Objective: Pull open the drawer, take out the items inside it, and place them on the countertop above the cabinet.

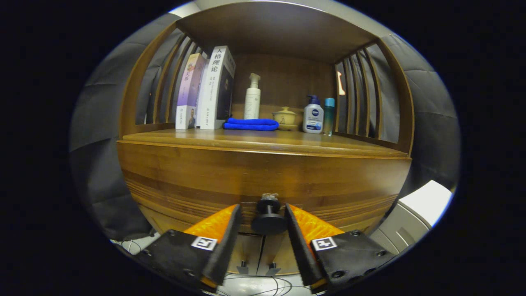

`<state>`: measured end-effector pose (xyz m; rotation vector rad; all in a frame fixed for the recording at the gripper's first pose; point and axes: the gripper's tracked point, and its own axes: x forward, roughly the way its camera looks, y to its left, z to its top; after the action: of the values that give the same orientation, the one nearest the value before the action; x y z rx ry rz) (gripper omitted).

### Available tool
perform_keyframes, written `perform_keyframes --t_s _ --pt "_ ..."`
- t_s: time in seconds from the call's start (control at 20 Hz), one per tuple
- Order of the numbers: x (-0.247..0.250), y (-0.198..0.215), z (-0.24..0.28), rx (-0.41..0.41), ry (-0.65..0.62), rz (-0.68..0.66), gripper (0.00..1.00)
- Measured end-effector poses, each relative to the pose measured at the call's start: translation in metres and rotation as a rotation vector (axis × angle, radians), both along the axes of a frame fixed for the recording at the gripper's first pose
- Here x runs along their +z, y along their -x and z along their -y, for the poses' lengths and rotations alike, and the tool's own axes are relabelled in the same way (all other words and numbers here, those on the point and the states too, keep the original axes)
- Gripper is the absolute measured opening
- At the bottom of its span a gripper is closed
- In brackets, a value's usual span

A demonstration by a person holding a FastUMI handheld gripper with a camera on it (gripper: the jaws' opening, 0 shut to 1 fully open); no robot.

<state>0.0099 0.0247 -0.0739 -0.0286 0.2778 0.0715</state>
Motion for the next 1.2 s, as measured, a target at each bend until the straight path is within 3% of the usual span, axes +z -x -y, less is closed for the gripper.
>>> perform_keyframes --t_s 0.15,0.4,1.2 --pt "-0.001 -0.001 -0.010 0.016 -0.040 -0.002 0.57" --pt "-0.003 -0.002 0.001 0.024 0.021 -0.002 0.34" --pt "0.001 0.021 0.004 0.040 0.069 0.028 0.34"
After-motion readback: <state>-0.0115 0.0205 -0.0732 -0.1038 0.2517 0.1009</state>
